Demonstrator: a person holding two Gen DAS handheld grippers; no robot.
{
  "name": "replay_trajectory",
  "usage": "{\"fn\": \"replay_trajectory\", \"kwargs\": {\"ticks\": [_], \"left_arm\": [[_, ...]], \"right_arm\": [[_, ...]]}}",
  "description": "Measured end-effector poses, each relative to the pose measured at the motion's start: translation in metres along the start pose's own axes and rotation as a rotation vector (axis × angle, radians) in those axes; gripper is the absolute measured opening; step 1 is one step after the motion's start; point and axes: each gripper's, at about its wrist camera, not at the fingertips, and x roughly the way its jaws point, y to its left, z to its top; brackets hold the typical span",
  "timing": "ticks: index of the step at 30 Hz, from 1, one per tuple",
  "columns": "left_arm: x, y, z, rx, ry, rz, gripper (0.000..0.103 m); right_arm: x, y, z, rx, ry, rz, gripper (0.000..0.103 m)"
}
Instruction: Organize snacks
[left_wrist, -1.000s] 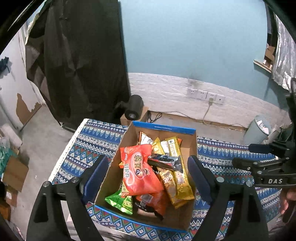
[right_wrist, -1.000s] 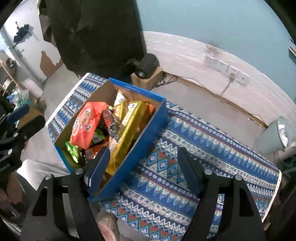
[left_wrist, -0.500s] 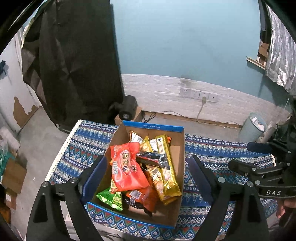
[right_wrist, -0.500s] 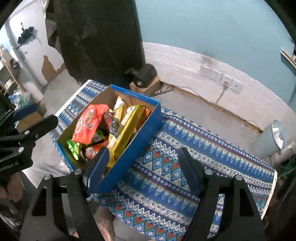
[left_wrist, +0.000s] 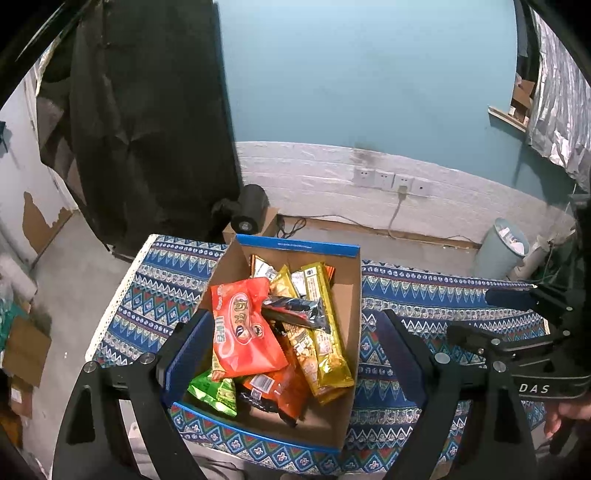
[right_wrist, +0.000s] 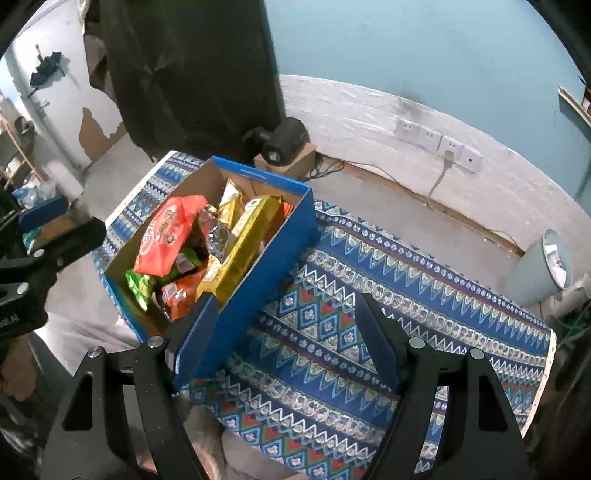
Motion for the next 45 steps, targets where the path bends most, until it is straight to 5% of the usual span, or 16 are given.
{"fn": "replay_trajectory", "kwargs": {"ticks": [36, 45], "left_arm": [[-0.0001, 0.0009, 0.0001, 0.007, 0.007, 0.005, 0.091], [0.0082, 0.0012, -0.0023, 0.007, 0.064, 0.005, 0.097]], "right_arm": [[-0.0090, 0.0049, 0.0046, -0.006, -0.020, -0.001, 0.077], [-0.0090, 0.0054, 0.0049, -0.006, -0.020, -0.003, 0.077]]}}
